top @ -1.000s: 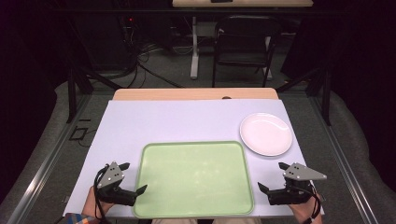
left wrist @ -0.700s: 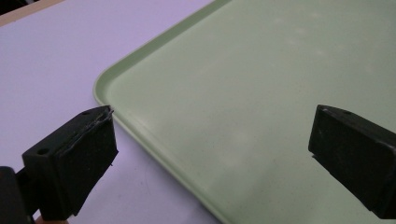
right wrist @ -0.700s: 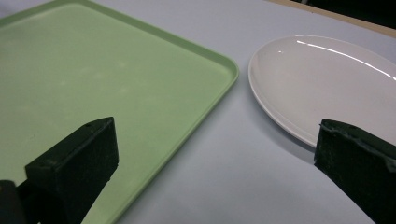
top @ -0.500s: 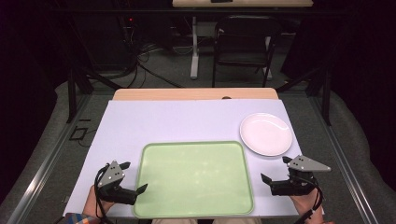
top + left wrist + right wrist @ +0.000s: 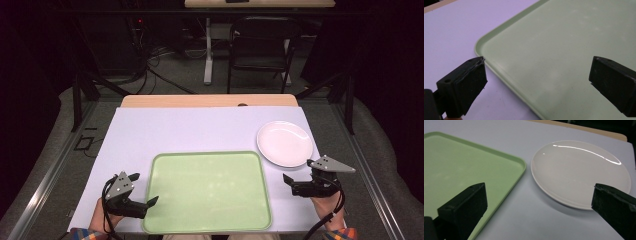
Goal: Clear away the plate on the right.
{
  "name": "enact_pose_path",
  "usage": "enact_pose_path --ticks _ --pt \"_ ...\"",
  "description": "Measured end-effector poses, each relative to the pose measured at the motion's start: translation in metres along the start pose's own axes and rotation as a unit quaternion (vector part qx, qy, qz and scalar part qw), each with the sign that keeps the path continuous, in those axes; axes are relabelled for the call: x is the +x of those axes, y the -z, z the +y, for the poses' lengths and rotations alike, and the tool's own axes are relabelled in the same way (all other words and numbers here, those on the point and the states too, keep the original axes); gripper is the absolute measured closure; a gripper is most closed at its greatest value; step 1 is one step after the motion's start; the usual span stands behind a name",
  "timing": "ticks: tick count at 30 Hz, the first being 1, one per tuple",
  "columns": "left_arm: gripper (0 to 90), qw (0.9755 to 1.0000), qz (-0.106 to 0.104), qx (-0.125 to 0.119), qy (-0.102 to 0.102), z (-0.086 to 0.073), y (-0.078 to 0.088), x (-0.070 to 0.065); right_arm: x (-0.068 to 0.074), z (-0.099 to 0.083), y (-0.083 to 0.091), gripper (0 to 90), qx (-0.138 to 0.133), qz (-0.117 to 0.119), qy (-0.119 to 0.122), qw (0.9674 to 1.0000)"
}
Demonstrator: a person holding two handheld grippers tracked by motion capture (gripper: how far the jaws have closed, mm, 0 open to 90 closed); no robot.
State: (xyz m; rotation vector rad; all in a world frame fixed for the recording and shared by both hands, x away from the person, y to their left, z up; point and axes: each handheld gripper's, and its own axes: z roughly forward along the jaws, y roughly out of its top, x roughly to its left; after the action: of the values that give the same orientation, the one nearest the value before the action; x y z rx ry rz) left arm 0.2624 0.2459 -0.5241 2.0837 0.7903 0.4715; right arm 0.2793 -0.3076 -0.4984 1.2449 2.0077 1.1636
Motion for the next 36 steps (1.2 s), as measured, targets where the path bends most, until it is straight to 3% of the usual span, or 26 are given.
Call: enact_pose_path --ticks 17,23,36 --pt "1.3 1.0 0.003 -0.004 -0.001 0.0 0.0 0.001 -0.027 0.004 -0.022 0.0 0.006 -0.004 -0.05 0.9987" --pt "1.3 1.0 0.003 -0.003 -0.002 0.0 0.0 0.001 -0.043 0.002 -0.029 0.0 0.003 -0.008 -0.095 0.9954" --pt "1.5 1.0 0.005 -0.007 -0.004 0.0 0.001 0.0 -0.059 -0.001 -0.039 0.0 0.005 -0.014 -0.135 0.9907"
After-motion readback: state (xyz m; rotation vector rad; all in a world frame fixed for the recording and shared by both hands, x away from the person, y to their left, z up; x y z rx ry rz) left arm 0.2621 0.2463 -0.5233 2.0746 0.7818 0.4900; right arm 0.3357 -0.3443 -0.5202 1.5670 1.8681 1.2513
